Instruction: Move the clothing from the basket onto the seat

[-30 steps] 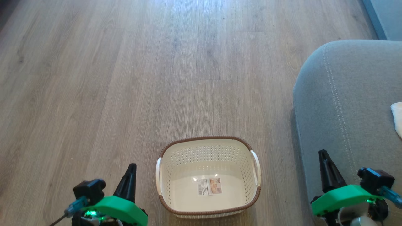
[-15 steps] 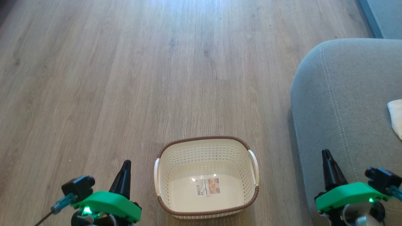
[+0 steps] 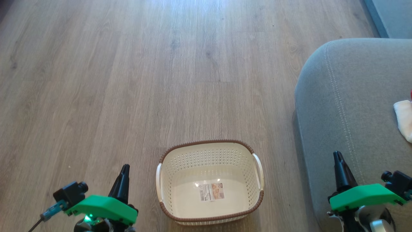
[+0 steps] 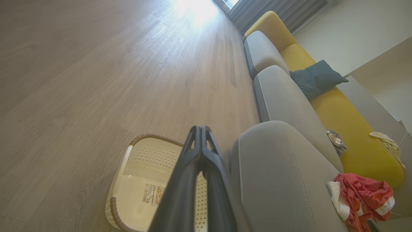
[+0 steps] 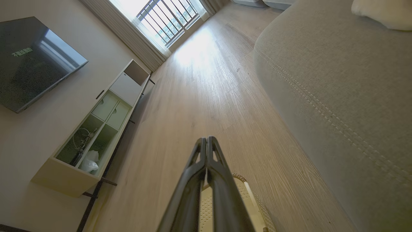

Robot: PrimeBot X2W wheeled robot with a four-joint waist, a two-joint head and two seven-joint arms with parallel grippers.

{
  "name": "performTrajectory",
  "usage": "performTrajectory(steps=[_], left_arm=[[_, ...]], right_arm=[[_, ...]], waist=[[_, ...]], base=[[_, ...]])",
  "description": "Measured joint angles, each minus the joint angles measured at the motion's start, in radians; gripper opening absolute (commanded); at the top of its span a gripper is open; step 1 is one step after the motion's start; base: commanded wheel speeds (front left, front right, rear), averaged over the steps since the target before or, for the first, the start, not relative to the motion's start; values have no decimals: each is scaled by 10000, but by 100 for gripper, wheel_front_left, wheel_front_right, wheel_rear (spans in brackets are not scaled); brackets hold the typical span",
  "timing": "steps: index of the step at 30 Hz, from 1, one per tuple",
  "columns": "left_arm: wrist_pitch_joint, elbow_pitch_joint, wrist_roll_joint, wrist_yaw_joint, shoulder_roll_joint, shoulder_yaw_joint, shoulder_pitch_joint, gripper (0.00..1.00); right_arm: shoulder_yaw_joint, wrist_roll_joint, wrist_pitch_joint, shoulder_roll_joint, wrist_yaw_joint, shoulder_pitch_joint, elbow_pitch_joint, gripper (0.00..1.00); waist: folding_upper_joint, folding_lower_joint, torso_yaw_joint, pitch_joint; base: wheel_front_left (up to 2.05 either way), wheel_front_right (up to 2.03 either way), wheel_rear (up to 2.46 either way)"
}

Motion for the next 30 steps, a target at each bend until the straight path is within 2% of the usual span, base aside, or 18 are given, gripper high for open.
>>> performTrajectory(steps=[30], left_arm=[[865,-86,-3208,-364,0,688,-221,0]], right_arm=[[-324,3358,907,69,0,-200,-4,0]], waist=[[0,0,-267,-16]], base=[[0,0,0]])
